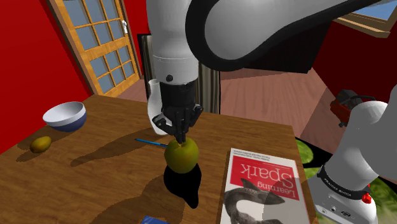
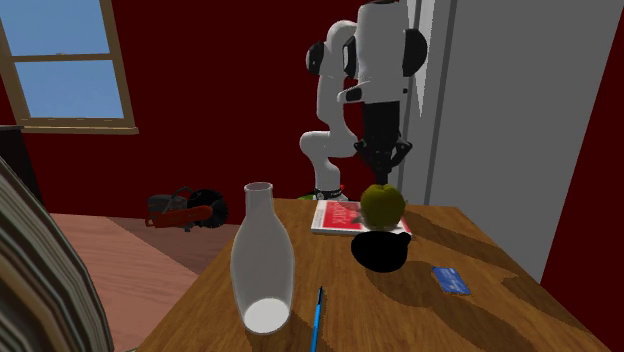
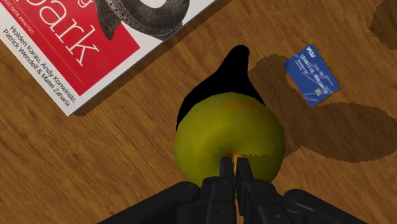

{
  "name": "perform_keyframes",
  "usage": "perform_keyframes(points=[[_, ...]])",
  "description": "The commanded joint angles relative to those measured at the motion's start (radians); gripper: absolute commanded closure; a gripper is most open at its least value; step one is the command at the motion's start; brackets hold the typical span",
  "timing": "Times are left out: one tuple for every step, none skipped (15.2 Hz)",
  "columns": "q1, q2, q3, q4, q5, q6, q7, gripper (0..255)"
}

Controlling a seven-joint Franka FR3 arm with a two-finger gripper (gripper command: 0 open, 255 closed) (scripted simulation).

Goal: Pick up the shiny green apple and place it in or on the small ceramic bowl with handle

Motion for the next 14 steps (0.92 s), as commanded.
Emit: perform_keyframes(points=[[0.000, 0.003, 0.001, -0.021, 0.000, 0.025, -0.001, 255], [0.001, 0.006, 0.001, -0.031, -0.001, 0.038, -0.002, 255], [0.001, 0.009, 0.002, -0.042, -0.002, 0.051, -0.002, 255], [0.001, 0.011, 0.002, -0.048, -0.002, 0.059, -0.002, 255], [0.001, 0.011, 0.002, -0.048, -0.002, 0.059, -0.002, 255], [0.001, 0.011, 0.002, -0.048, -0.002, 0.059, -0.002, 255], [0.001, 0.011, 0.002, -0.048, -0.002, 0.059, -0.002, 255], [0.001, 0.011, 0.002, -0.048, -0.002, 0.059, -0.002, 255], [0.001, 0.011, 0.002, -0.048, -0.002, 0.059, -0.002, 255], [0.001, 0.011, 0.002, -0.048, -0.002, 0.059, -0.002, 255], [0.001, 0.011, 0.002, -0.048, -0.002, 0.059, -0.002, 255], [0.001, 0.011, 0.002, -0.048, -0.002, 0.059, -0.002, 0], [0.001, 0.011, 0.002, -0.048, -0.002, 0.059, -0.002, 0], [0.001, 0.011, 0.002, -0.048, -0.002, 0.059, -0.002, 0]])
